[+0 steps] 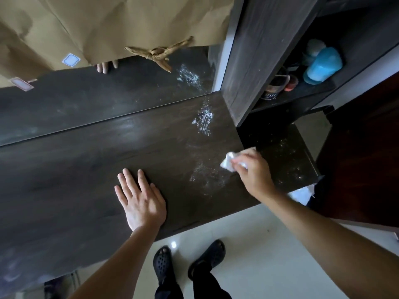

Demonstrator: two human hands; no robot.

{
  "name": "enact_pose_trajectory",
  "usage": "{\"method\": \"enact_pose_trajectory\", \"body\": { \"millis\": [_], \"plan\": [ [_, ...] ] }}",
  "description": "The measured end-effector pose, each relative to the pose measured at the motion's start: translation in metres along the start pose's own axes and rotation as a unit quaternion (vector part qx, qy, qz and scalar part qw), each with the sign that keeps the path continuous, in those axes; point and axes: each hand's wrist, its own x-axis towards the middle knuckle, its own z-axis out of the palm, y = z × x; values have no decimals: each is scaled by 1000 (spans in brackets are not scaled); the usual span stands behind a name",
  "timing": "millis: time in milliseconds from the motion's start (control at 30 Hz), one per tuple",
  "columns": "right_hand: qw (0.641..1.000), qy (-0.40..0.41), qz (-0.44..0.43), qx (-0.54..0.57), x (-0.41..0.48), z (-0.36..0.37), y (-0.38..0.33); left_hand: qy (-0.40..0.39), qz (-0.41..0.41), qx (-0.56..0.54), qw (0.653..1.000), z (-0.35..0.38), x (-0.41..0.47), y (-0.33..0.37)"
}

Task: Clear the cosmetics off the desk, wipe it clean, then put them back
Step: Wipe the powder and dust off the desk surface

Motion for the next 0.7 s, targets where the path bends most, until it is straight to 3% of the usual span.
{"method": "enact_pose_trajectory", "body": {
  "millis": [133,200,333,400,467,567,600,700],
  "plan": [
    [990,-126,-67,-20,-30,-17,1,10,1,-8,1000,-3,5,5],
    [996,-76,-50,-18,13,-15,-6,6,1,-12,1000,-3,5,6],
    [996,64,65,-8,78,2,-31,4,7,-12,1000,0,6,7],
    [998,66,14,-19,55,15,-37,7,7,-9,1000,1,7,4],
    [997,-20,-75,-2,-3,24,-38,6,9,-5,1000,2,5,0],
    [975,-172,-140,-6,-60,12,-29,1,11,-4,1000,2,3,1],
    [978,-164,-131,-13,-50,5,-25,0,9,-5,1000,2,5,2],
    [997,21,-41,-57,2,-1,-13,-1,9,-9,1000,0,7,2]
  ]
}}
